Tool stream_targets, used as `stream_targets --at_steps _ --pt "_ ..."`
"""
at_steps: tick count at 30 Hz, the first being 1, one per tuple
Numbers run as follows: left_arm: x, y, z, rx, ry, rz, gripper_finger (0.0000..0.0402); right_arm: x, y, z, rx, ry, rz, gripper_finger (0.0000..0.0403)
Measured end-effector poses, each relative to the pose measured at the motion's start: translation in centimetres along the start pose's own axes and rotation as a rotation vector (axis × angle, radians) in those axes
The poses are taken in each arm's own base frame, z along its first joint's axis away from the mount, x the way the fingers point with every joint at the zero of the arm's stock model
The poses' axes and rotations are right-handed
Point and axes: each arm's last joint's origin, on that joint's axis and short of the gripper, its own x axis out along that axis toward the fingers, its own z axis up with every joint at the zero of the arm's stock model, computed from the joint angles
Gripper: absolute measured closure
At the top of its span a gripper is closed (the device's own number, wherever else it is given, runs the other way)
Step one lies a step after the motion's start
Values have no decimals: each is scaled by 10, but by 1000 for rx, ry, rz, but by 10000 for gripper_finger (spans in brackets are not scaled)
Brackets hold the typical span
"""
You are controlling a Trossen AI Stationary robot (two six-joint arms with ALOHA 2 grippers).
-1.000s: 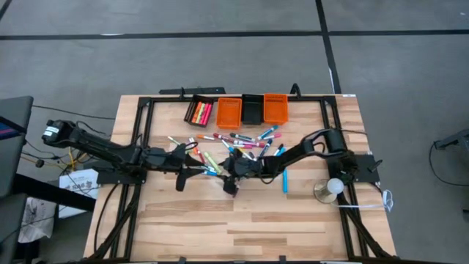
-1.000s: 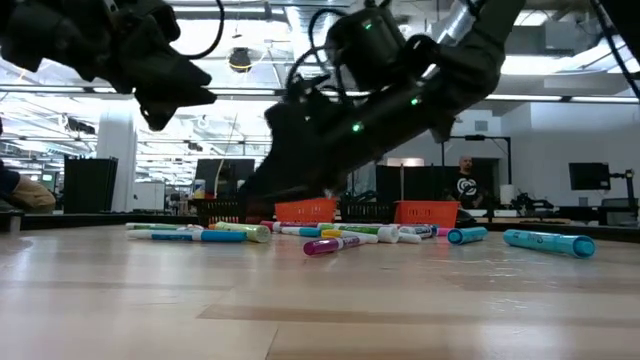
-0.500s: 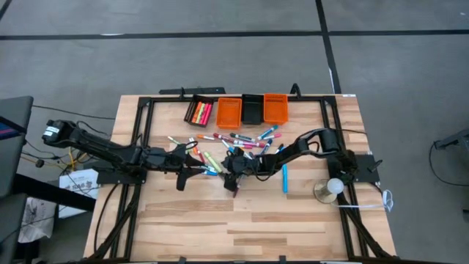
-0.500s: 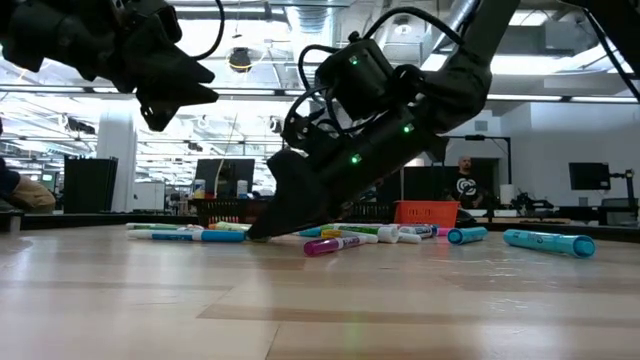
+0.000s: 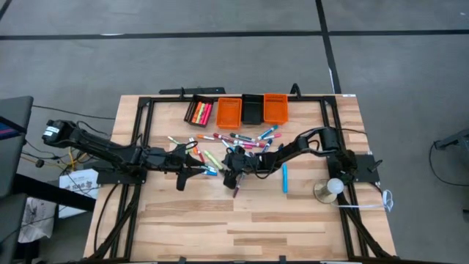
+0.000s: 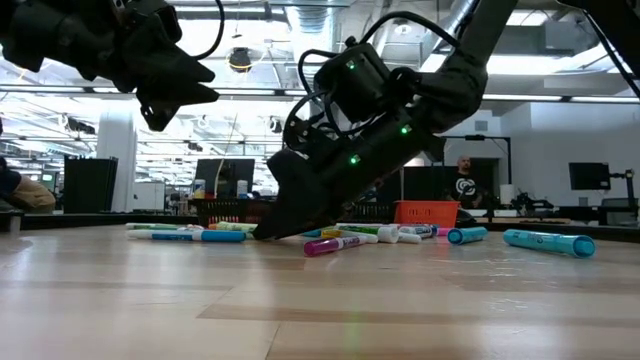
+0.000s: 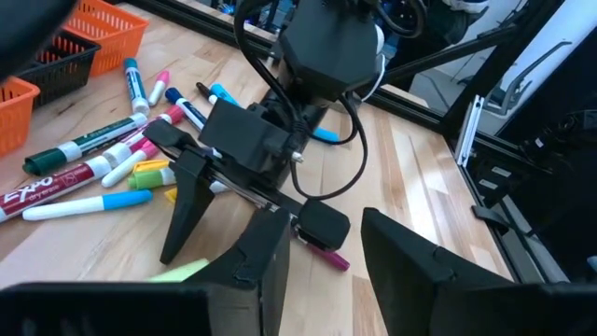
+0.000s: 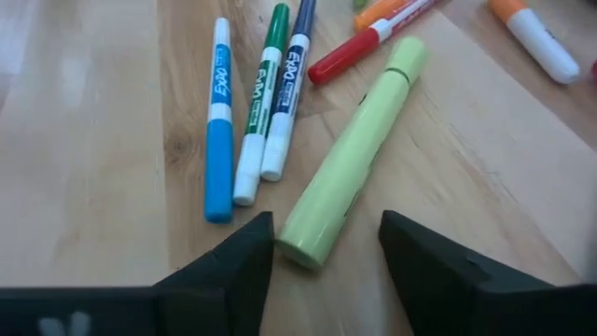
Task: Pick & Place Markers
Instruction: Put the big green highlighter pen into the left black basket
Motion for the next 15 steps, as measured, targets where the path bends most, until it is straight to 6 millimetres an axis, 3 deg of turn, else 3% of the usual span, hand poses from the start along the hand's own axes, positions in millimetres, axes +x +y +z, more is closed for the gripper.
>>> stream_targets --at_steps 9,15 --pt "0 0 0 0 0 0 271 0 -1 -1 2 6 -9 325" --pt "0 0 0 0 0 0 271 0 -1 0 3 3 -9 342"
